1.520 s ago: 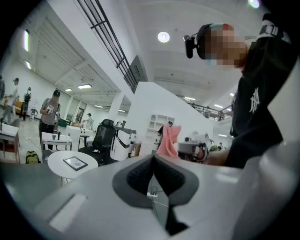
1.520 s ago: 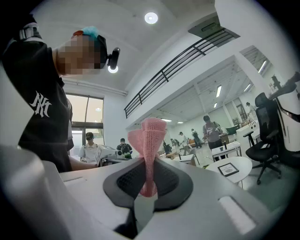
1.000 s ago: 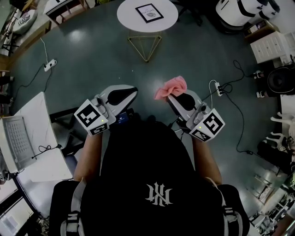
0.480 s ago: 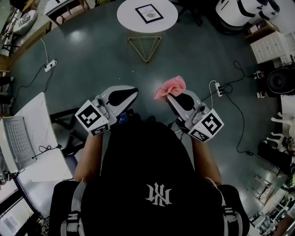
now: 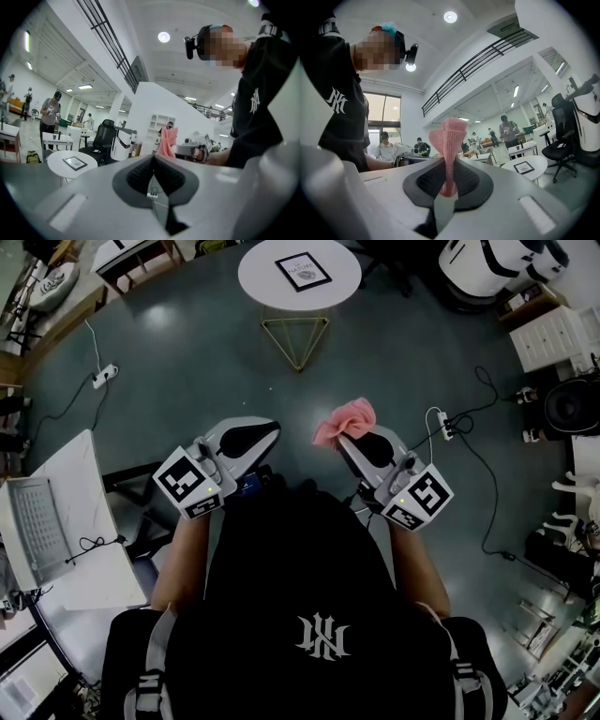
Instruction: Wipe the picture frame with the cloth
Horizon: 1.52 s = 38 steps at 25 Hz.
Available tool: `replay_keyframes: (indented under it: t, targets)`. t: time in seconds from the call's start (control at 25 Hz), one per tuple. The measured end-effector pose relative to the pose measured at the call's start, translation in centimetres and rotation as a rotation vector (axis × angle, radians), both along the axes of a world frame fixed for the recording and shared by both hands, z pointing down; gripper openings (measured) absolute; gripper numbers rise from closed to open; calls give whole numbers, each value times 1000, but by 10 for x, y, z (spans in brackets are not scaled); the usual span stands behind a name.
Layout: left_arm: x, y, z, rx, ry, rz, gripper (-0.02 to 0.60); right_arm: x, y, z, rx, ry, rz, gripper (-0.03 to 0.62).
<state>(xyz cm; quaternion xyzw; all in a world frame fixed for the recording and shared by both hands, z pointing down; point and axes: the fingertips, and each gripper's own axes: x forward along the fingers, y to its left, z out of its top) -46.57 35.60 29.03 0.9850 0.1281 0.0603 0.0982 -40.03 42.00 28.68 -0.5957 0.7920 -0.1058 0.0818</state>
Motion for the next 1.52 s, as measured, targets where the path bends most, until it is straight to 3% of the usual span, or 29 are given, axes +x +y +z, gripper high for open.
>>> replay_keyframes:
  t: [0.48,1.04,1.2,1.52]
  targets:
    - [14,8,-2,29,-17,-13,3,16,23,12,-19,-5,1,34]
    - [38,-6,7,-33,-25,3,3,40,21,35,-43,-62,34,34]
    - [62,-26,14,-57,-21,4,2,64,2,37,-52,-57,40,34]
    - [143,-87,16,-71,-5,5,3,140,-60,33,-77,-37,36,34]
